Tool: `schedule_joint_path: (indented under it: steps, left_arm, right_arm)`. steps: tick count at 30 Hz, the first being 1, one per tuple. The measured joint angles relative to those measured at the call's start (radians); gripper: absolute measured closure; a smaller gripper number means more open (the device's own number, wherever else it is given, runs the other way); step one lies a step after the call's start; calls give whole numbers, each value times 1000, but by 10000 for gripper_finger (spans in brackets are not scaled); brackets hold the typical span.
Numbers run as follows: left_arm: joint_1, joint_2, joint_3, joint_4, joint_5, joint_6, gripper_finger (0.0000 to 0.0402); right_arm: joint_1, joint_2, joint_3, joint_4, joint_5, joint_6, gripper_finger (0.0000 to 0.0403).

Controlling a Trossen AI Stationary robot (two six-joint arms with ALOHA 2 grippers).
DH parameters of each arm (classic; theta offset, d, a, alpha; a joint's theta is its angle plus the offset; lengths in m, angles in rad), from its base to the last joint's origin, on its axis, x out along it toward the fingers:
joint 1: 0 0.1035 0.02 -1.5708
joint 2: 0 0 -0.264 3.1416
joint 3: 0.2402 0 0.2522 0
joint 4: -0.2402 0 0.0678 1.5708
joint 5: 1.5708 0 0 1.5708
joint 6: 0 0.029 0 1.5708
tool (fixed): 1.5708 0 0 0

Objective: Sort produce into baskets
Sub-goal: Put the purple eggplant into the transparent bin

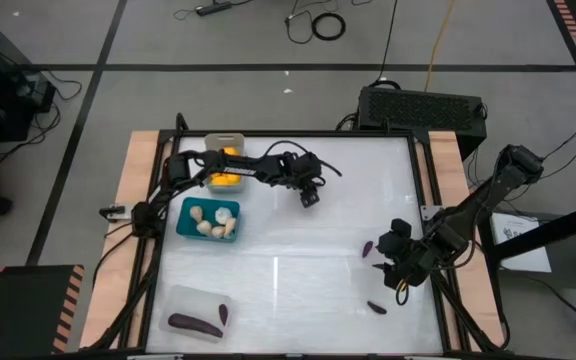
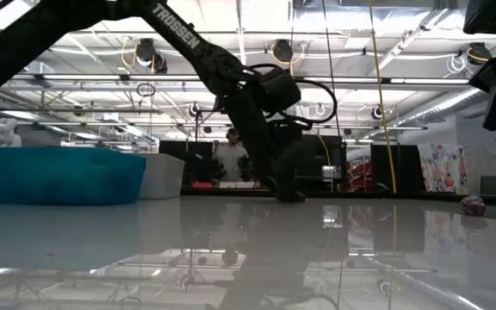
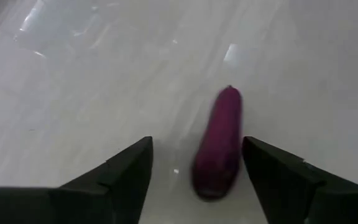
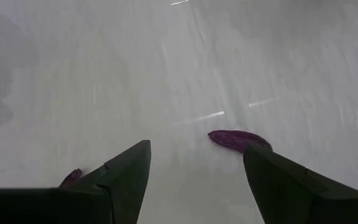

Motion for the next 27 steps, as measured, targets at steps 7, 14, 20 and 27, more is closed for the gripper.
schedule_joint_path:
  steps: [7,14,20,27]
  left_arm:
    - [-1,0,0,-7,10,1,229]
    - [-3,0,0,-7,20,27,290]
    - [-1,-25,-2,-11,62,21,313]
    - [-23,-161,-2,-59,63,21,315]
  right_arm:
    - [0,0,0,0,0,5,154]
    - [0,0,0,1,-3,5,154]
    - [0,0,0,10,-27,9,154]
    - [0,1,0,32,-27,8,154]
